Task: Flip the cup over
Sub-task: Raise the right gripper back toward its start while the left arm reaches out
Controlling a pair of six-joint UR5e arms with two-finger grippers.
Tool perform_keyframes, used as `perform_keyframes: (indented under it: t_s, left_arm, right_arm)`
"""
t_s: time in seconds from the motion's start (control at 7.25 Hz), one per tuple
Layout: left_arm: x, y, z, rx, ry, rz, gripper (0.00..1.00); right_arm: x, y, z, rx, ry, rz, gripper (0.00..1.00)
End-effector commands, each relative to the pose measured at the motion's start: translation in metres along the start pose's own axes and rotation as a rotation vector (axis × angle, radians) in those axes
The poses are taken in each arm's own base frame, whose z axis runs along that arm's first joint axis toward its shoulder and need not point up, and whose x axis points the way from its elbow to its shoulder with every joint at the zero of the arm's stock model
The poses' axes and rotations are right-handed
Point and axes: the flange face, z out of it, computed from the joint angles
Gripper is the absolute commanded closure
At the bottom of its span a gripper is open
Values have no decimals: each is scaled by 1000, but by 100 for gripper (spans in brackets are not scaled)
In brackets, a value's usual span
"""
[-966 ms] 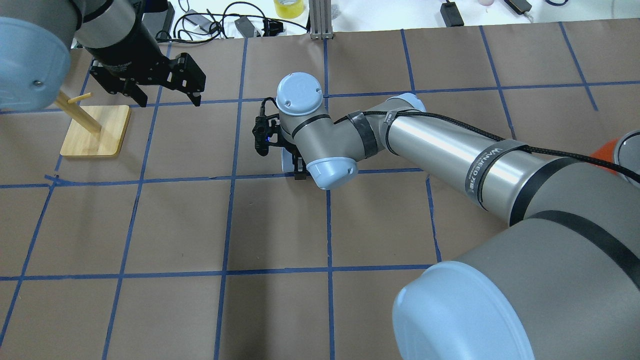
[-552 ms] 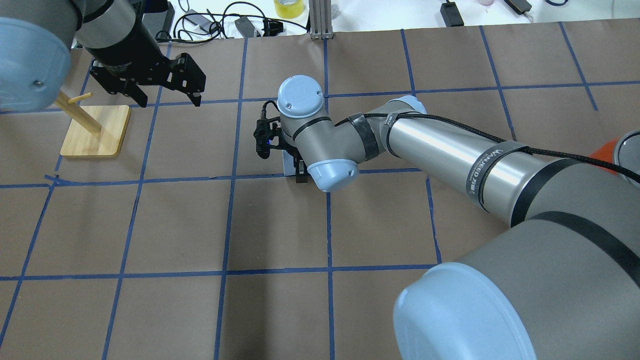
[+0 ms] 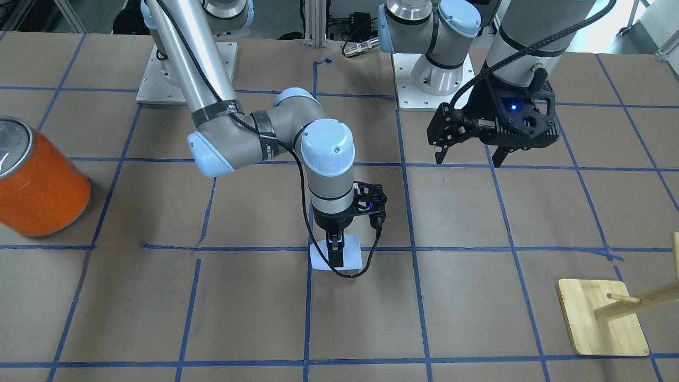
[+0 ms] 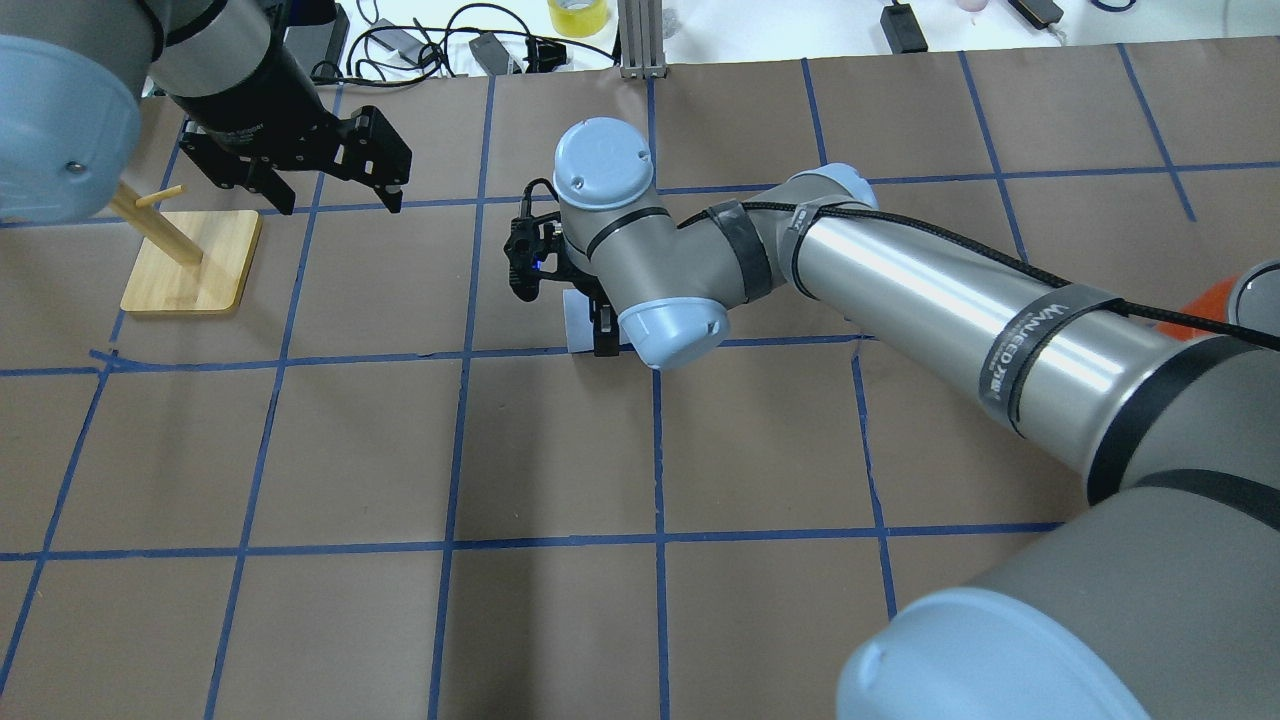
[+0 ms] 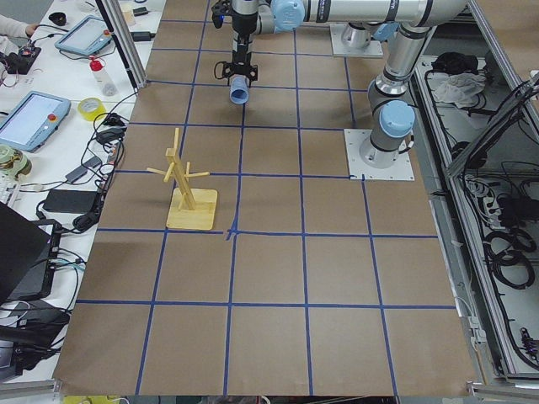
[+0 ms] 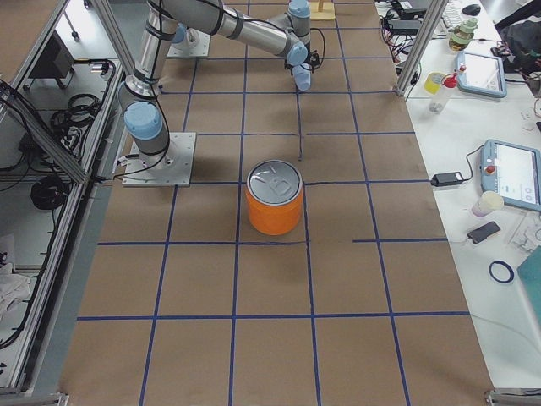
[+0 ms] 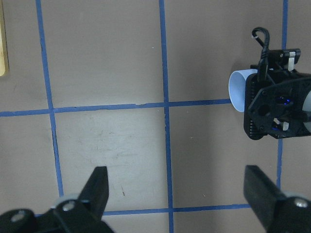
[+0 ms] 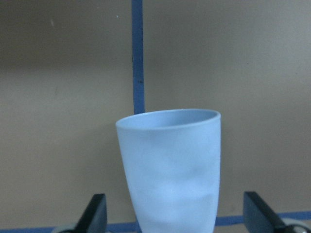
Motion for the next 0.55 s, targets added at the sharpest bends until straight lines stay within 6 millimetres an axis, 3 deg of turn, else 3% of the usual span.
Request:
perform_keyframes:
  t_s: [0.0, 0.14, 0.41]
  left_arm:
    - [0, 4, -9, 17, 9, 1, 0]
    - [1, 4, -10, 18, 41, -3, 0]
    - [7, 16, -19, -20, 142, -13, 0]
  right_arm:
    - [-3, 32, -94, -18, 2, 92, 0]
    - [1, 65, -139, -26, 13, 176, 0]
    - [5, 153, -231, -26, 75, 395, 0]
